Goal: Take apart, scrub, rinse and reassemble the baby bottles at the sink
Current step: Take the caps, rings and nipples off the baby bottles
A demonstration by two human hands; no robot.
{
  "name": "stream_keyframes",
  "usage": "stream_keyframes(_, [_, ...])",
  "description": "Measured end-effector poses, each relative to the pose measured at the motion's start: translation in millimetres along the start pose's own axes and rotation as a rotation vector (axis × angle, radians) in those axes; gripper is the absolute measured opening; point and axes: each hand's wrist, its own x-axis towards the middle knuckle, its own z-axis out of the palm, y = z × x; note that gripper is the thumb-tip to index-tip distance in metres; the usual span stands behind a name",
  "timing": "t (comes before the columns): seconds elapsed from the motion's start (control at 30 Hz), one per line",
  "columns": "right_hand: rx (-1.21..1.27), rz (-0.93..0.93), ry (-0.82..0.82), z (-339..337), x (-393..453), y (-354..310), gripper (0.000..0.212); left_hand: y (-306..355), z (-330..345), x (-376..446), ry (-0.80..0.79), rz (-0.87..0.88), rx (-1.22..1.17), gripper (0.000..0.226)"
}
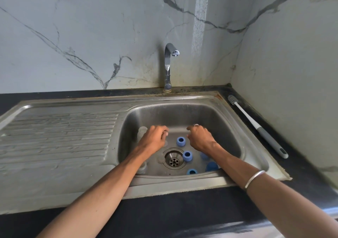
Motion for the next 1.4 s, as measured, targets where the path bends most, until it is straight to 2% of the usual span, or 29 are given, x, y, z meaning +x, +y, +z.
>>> stream_keyframes(0.1, [0.017,-0.019,0.055,-4,1,1,0.028,0,-5,1,0.055,0.048,0.017,0.034])
stream_keyframes(0.27, [0.034,-0.048,0.117,-14,1,0,0.043,6,-10,7,0.117,0.111,0.038,0.043])
stream_keyframes(0.47, [0.042,-0.047,0.169,-34,-9,3,0.030,35,-15,17,0.169,0.130,0.034,0.048])
stream_keyframes(0.53, [0.045,-0.035,0.198,-46,-15,9,0.031,51,-13,18,0.168,0.136,0.012,0.048])
stream_keyframes(0.77, [0.040,0.089,0.220,-91,-43,48,0.031,108,-5,20,0.158,0.217,0.021,0.047])
stream_keyframes(0.93, [-0.003,0.212,0.223,-116,-69,86,0.042,149,6,24,0.105,0.261,0.012,0.047])
stream_keyframes(1.13, [-0.081,0.332,0.218,-122,-95,119,0.028,196,28,24,0.055,0.313,-0.003,0.042])
stream_keyframes(1.27, [-0.051,0.386,0.181,-120,-104,131,0.032,214,42,25,0.031,0.307,-0.013,0.039])
stream_keyframes(1.4, [-0.030,0.412,0.171,-118,-106,135,0.027,218,46,25,0.019,0.303,-0.011,0.038])
